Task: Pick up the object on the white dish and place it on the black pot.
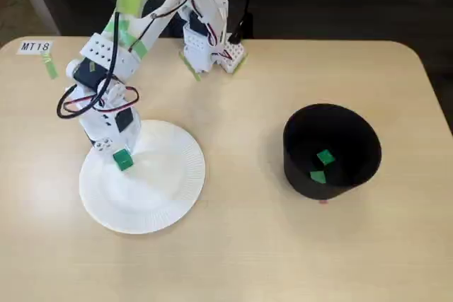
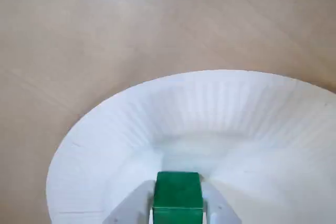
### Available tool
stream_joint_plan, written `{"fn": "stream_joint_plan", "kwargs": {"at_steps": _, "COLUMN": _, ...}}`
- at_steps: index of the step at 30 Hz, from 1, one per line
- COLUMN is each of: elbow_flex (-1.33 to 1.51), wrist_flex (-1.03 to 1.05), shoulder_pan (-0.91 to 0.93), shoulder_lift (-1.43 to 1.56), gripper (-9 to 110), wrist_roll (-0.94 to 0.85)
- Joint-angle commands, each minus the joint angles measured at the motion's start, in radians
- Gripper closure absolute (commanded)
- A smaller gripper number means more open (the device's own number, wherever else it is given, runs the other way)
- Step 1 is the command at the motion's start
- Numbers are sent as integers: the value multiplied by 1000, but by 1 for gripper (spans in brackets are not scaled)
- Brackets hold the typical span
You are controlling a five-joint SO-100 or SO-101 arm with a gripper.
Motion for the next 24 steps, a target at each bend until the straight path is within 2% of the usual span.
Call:
{"fn": "stream_joint_plan", "kwargs": {"at_steps": 1, "elbow_flex": -38, "wrist_flex": -14, "shoulder_pan": 8, "shoulder_lift": 21, "gripper": 101, "wrist_roll": -17}}
{"fn": "stream_joint_plan", "kwargs": {"at_steps": 6, "elbow_flex": -40, "wrist_flex": -43, "shoulder_pan": -6, "shoulder_lift": 83, "gripper": 101, "wrist_roll": -57}}
{"fn": "stream_joint_plan", "kwargs": {"at_steps": 12, "elbow_flex": -41, "wrist_flex": -147, "shoulder_pan": -112, "shoulder_lift": 301, "gripper": 101, "wrist_roll": -206}}
{"fn": "stream_joint_plan", "kwargs": {"at_steps": 24, "elbow_flex": -29, "wrist_flex": -26, "shoulder_pan": -609, "shoulder_lift": 715, "gripper": 101, "wrist_roll": -377}}
